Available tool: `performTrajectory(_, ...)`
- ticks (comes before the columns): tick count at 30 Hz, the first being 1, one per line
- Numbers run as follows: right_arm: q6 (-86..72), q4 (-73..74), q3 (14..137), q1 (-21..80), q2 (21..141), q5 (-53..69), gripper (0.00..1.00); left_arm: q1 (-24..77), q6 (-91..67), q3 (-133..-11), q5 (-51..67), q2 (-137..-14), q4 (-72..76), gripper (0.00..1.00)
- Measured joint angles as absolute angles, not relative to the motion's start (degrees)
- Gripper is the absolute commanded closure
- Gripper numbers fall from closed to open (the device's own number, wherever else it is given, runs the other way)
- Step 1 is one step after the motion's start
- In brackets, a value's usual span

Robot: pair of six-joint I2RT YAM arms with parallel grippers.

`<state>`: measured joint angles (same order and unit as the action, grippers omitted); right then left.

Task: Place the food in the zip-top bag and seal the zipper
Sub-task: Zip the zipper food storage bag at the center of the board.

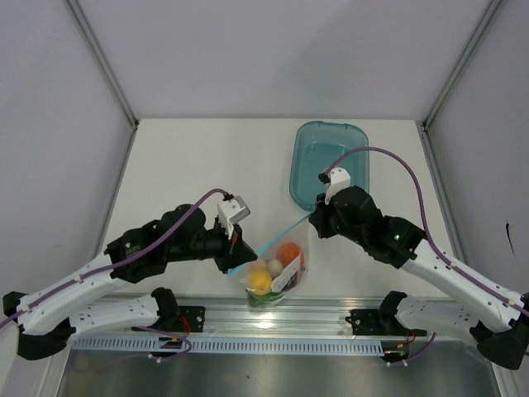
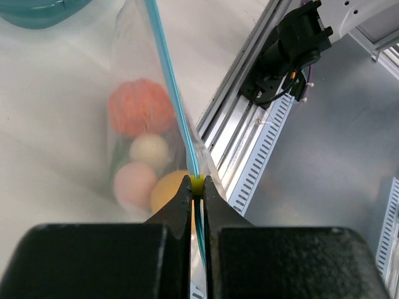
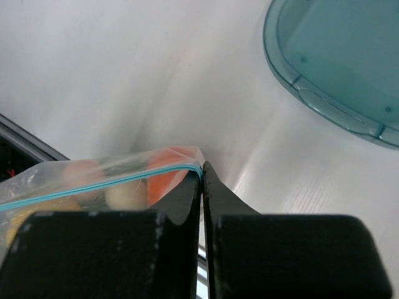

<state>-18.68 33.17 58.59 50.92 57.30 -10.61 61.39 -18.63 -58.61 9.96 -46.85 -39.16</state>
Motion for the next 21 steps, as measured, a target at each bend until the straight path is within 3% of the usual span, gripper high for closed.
performTrajectory(21, -24.01, 35.20, 53.78, 50.28, 53.15, -13.45, 1.00, 61.93, -27.68, -52.38, -1.15, -33.30, -47.86, 1.00)
